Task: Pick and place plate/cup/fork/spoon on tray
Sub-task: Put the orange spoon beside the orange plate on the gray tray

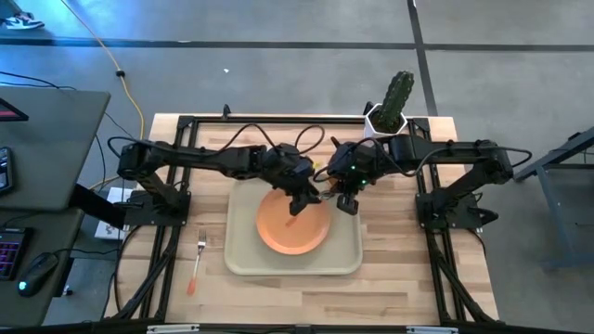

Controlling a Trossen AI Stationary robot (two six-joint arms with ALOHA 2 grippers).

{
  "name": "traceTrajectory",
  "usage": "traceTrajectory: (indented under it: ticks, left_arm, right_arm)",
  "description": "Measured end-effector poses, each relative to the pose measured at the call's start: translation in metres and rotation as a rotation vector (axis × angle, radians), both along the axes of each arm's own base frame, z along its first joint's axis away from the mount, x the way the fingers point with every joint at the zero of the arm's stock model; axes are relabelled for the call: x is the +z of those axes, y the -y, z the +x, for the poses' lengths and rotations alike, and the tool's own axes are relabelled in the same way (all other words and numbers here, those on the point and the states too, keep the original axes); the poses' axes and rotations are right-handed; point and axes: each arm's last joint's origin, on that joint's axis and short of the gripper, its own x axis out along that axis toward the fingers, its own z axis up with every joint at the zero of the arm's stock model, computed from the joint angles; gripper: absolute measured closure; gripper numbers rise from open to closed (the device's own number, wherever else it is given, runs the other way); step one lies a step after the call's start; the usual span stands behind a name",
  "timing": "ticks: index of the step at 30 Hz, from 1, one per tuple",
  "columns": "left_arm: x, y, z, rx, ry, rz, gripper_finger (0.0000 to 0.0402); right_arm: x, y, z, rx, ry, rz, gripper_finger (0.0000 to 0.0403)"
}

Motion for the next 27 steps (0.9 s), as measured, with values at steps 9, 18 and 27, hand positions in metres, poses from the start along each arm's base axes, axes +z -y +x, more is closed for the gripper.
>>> traceTrajectory:
  ticks: [9, 18, 27]
  left_arm:
    - [0.004, -0.004, 0.002, 0.043, 0.059, 0.101, 0.0284]
    - [0.003, -0.003, 0.001, 0.028, 0.047, 0.147, 0.0394]
    - [0.009, -0.009, -0.005, 0.221, 0.022, 0.191, 0.0400]
  right_arm:
    - [0.000, 0.000, 0.001, -0.030, 0.005, 0.025, 0.0403]
    - [0.004, 0.000, 0.005, -0.057, 0.061, 0.041, 0.0403]
    - [0.003, 0.021, 0.004, -0.321, 0.063, -0.023, 0.0401]
